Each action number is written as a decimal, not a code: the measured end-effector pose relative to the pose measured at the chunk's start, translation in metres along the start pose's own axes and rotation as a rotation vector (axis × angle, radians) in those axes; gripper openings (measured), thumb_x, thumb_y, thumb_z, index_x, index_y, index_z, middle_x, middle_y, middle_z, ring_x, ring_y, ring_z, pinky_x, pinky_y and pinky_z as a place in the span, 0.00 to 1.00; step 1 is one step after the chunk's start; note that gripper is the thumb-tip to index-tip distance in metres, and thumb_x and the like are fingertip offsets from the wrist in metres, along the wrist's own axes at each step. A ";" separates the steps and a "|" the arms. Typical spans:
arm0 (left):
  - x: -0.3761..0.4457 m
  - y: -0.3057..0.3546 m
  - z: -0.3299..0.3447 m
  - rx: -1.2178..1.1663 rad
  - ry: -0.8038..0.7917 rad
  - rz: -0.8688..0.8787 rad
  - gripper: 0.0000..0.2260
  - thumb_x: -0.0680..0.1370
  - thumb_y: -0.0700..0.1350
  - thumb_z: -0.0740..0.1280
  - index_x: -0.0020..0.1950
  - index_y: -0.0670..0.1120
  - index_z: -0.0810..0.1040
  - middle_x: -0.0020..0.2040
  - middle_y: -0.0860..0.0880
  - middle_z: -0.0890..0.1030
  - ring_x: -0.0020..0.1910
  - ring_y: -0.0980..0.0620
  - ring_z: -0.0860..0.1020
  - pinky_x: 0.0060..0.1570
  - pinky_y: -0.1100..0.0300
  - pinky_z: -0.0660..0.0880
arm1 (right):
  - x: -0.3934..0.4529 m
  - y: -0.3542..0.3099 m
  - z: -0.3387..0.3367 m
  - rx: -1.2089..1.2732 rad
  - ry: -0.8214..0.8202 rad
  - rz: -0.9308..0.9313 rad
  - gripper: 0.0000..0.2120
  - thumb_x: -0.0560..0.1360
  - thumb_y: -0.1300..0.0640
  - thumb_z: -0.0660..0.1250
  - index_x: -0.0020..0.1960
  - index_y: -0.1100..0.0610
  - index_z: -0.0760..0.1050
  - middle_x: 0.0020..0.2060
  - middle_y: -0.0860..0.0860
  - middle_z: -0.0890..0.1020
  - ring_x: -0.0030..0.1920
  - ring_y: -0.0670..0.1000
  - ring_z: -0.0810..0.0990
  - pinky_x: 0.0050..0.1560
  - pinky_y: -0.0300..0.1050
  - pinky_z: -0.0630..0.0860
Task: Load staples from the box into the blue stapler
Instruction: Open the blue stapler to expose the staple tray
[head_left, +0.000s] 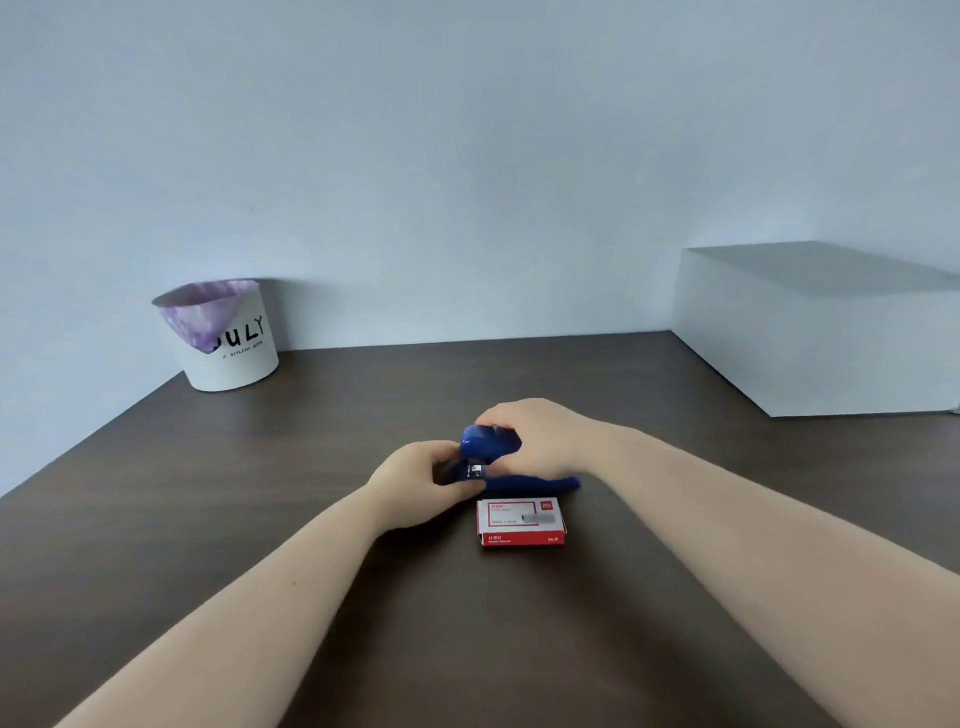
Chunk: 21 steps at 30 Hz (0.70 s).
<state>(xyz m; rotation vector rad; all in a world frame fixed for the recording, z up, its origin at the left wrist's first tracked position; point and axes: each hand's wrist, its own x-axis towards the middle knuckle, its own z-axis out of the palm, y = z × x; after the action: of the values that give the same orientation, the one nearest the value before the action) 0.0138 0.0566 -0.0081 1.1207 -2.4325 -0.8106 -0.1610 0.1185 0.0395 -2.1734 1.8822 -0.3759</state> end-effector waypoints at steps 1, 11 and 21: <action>-0.001 -0.001 0.002 0.014 0.023 0.005 0.13 0.69 0.56 0.69 0.53 0.59 0.78 0.47 0.53 0.84 0.48 0.51 0.80 0.55 0.49 0.77 | 0.003 -0.001 0.004 0.008 0.019 -0.004 0.16 0.72 0.51 0.68 0.58 0.56 0.74 0.50 0.51 0.80 0.49 0.53 0.76 0.47 0.45 0.71; -0.001 -0.005 -0.001 0.061 0.056 0.093 0.04 0.70 0.53 0.70 0.43 0.56 0.78 0.40 0.55 0.80 0.44 0.52 0.78 0.50 0.52 0.76 | -0.017 0.025 -0.024 0.450 0.322 0.044 0.14 0.69 0.52 0.73 0.53 0.54 0.78 0.49 0.52 0.84 0.52 0.54 0.82 0.58 0.54 0.77; -0.001 -0.010 -0.006 0.089 0.050 0.099 0.10 0.70 0.54 0.69 0.46 0.51 0.79 0.44 0.51 0.82 0.45 0.50 0.78 0.51 0.50 0.76 | -0.076 0.092 -0.035 0.537 0.298 0.195 0.07 0.69 0.60 0.74 0.44 0.61 0.78 0.41 0.59 0.82 0.40 0.53 0.82 0.46 0.46 0.82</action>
<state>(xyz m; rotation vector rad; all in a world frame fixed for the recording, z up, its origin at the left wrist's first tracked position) 0.0230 0.0501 -0.0098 1.0290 -2.4819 -0.6417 -0.2690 0.1804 0.0380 -1.6335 1.8342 -1.0724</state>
